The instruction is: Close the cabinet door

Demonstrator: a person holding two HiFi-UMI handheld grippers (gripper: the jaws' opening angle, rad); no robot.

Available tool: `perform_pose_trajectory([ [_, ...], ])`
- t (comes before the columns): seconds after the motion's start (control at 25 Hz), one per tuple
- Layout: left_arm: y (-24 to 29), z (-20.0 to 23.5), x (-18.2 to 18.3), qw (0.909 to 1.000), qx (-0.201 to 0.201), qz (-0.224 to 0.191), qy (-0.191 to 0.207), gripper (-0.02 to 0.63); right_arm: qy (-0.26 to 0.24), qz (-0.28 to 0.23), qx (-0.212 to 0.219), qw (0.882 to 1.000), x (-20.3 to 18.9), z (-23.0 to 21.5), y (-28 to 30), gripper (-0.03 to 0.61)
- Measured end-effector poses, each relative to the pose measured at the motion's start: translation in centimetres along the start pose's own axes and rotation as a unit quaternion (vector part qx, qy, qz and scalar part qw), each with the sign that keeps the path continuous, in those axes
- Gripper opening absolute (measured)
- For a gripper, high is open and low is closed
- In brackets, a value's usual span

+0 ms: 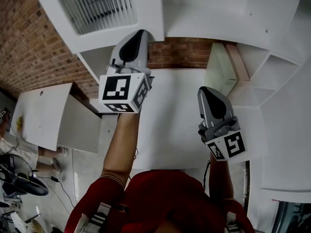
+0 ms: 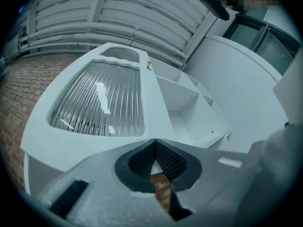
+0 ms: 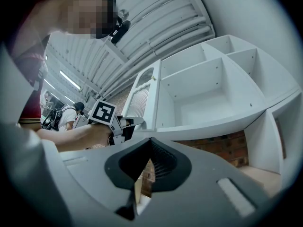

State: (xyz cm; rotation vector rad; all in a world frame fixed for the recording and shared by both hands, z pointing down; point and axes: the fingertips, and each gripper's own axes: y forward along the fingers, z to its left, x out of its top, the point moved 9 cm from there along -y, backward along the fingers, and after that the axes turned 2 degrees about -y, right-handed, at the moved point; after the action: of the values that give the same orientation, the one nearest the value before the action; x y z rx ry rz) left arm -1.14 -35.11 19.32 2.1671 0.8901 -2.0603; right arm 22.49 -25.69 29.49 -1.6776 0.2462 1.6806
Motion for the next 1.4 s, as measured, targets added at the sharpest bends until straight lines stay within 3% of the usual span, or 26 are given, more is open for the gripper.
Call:
perform_pose_trajectory([
  [0.52, 0.7, 0.0, -0.5, 1.0, 0.001, -0.002, 0.002, -0.003, 0.002, 0.003, -0.005, 1.0, -0.3, -0.6, 0.1, 0.014],
  [1.4, -2.4, 0.0, -0.8, 0.9988, -0.041, 0.002, -0.025, -0.002, -0.011, -0.005, -0.007, 1.0, 1.3, 0.9, 0.8, 0.014],
])
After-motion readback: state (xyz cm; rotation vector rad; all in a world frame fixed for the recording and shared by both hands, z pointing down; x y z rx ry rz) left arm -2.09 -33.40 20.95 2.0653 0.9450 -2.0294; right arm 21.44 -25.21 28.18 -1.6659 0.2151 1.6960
